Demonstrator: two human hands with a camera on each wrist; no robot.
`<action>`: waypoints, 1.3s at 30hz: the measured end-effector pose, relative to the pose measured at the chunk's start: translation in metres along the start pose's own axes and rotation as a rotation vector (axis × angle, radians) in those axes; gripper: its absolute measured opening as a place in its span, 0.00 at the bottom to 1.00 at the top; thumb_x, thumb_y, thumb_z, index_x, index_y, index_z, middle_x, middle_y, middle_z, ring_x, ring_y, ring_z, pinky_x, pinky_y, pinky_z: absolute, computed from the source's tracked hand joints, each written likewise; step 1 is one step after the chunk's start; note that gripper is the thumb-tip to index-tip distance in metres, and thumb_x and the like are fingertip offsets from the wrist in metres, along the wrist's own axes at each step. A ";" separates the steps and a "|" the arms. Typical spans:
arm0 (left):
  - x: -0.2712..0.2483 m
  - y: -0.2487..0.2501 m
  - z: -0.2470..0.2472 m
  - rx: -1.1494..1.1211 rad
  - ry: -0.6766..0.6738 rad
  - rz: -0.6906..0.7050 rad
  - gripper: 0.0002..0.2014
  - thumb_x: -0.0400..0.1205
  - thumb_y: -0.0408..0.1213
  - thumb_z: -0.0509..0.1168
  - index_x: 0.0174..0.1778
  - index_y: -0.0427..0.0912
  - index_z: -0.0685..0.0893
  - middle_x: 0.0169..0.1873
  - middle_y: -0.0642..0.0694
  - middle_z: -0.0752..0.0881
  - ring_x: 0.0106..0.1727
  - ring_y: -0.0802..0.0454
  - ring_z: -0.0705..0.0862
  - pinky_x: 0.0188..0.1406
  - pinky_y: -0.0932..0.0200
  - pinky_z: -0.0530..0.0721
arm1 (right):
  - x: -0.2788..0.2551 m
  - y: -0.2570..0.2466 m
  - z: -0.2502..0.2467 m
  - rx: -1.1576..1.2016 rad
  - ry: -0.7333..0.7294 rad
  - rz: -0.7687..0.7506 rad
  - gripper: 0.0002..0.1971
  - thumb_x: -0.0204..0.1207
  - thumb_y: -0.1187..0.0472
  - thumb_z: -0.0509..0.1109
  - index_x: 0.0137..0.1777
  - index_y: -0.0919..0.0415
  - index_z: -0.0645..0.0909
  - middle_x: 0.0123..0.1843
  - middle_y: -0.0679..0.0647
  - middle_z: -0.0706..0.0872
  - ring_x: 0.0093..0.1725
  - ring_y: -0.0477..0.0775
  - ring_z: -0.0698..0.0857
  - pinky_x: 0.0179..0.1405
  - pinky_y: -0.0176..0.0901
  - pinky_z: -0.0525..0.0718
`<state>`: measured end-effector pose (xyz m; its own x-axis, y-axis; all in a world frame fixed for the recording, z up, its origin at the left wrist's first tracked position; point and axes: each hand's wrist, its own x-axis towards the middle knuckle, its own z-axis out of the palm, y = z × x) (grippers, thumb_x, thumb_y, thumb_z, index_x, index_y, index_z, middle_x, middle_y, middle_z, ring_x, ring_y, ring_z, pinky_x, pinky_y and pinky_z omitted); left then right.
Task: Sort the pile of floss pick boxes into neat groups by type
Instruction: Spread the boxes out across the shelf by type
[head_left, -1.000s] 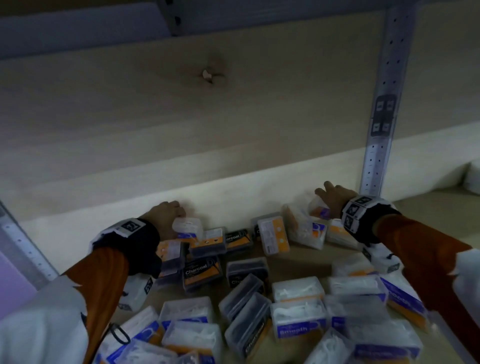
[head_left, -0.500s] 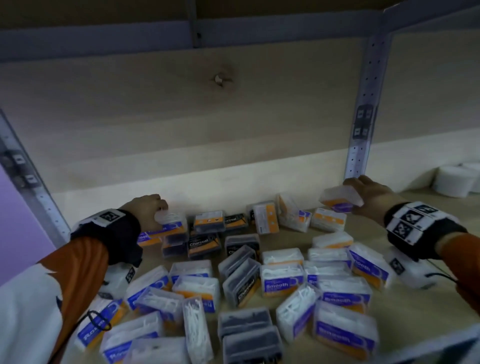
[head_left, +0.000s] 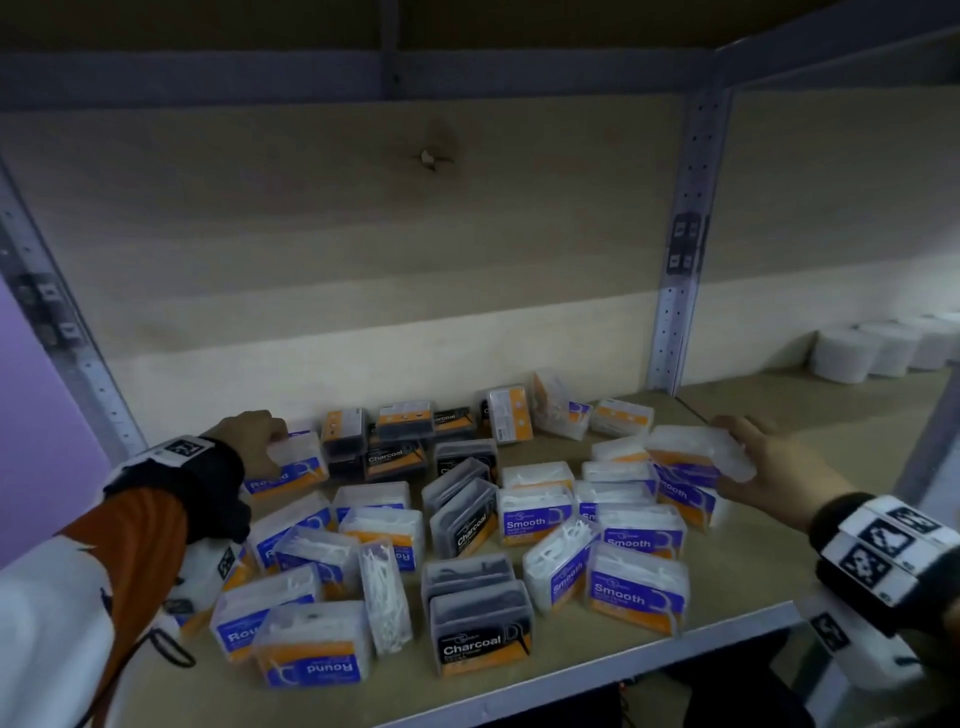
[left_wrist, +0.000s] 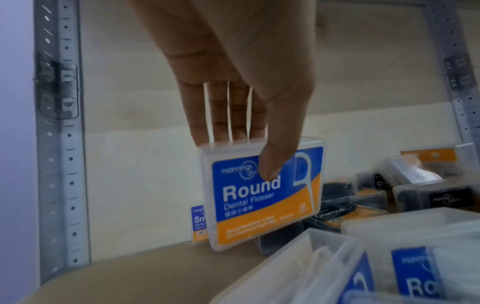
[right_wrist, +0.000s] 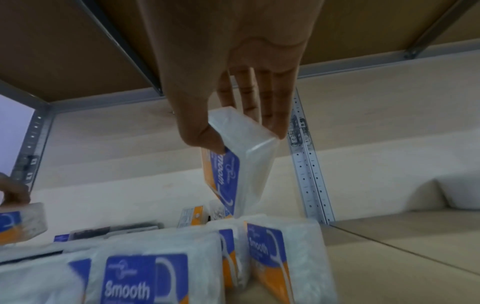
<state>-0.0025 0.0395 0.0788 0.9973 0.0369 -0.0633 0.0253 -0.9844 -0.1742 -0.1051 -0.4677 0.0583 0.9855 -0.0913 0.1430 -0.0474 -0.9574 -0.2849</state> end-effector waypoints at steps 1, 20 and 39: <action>-0.001 0.000 0.003 -0.009 -0.001 -0.008 0.27 0.77 0.46 0.69 0.72 0.44 0.72 0.67 0.43 0.75 0.68 0.46 0.76 0.64 0.60 0.75 | -0.005 0.002 0.004 0.013 0.008 0.014 0.36 0.68 0.56 0.79 0.75 0.61 0.69 0.70 0.60 0.77 0.64 0.63 0.81 0.58 0.49 0.80; 0.005 0.008 0.028 -0.015 -0.089 -0.092 0.29 0.80 0.45 0.67 0.76 0.41 0.69 0.74 0.43 0.74 0.73 0.48 0.75 0.69 0.62 0.74 | -0.024 0.025 0.060 0.124 -0.080 0.222 0.33 0.70 0.58 0.77 0.72 0.62 0.67 0.64 0.63 0.82 0.60 0.63 0.85 0.42 0.43 0.72; 0.028 0.002 0.041 0.105 -0.224 -0.110 0.28 0.78 0.42 0.70 0.74 0.41 0.72 0.72 0.43 0.77 0.71 0.49 0.78 0.67 0.62 0.75 | -0.013 0.022 0.065 0.014 -0.190 0.243 0.31 0.76 0.56 0.72 0.76 0.62 0.65 0.69 0.59 0.81 0.65 0.57 0.83 0.53 0.40 0.78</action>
<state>0.0223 0.0459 0.0362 0.9487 0.1909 -0.2522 0.1134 -0.9496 -0.2921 -0.1085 -0.4698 -0.0114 0.9586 -0.2626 -0.1101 -0.2840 -0.9099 -0.3022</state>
